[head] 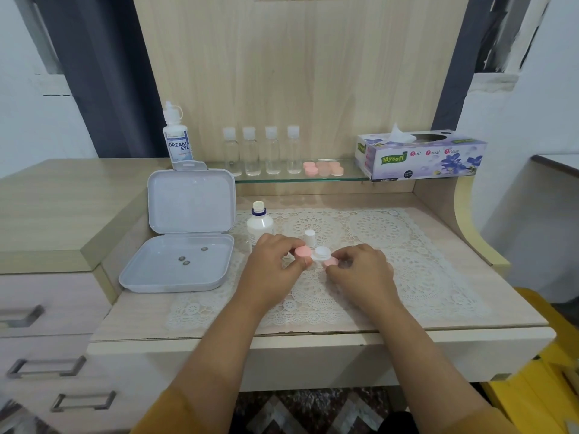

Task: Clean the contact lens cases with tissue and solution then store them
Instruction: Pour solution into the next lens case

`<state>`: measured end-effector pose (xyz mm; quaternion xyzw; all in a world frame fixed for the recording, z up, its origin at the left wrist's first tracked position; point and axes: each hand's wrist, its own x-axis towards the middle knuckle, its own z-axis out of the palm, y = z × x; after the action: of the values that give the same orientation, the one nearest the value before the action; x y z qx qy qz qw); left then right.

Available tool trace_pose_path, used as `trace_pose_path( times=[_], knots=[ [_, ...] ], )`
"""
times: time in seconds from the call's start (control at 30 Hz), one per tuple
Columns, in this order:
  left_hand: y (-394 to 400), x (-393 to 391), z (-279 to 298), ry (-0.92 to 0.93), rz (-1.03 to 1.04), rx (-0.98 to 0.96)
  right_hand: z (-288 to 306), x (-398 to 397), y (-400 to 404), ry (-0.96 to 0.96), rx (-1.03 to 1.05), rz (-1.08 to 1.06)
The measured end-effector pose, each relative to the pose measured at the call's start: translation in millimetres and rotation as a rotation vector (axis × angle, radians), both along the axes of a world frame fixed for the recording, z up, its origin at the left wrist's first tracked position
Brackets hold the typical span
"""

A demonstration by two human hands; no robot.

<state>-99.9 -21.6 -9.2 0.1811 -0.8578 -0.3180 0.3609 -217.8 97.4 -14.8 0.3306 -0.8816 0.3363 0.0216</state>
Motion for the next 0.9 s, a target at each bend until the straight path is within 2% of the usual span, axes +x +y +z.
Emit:
trace_pose_path(
  times=[0.1,0.2,0.3,0.4,0.67,0.9],
  knots=[
    [0,0,0,0.000,0.000,-0.009,-4,-2,-1,-0.011,-0.055,-0.024],
    [0,0,-1,-0.016,-0.001,-0.018,-2,-2,1,-0.153,-0.267,-0.049],
    [-1,-1,-2,-0.028,-0.001,-0.033,3,3,5,-0.264,-0.445,0.055],
    [0,0,-2,-0.032,-0.003,-0.039,4,8,7,-0.163,-0.393,0.176],
    [-1,-1,-3,-0.028,-0.008,-0.045,3,7,6,-0.045,-0.304,0.201],
    [-2,-2,-4,-0.018,-0.005,-0.058,1,5,4,-0.021,-0.307,0.243]
  ],
)
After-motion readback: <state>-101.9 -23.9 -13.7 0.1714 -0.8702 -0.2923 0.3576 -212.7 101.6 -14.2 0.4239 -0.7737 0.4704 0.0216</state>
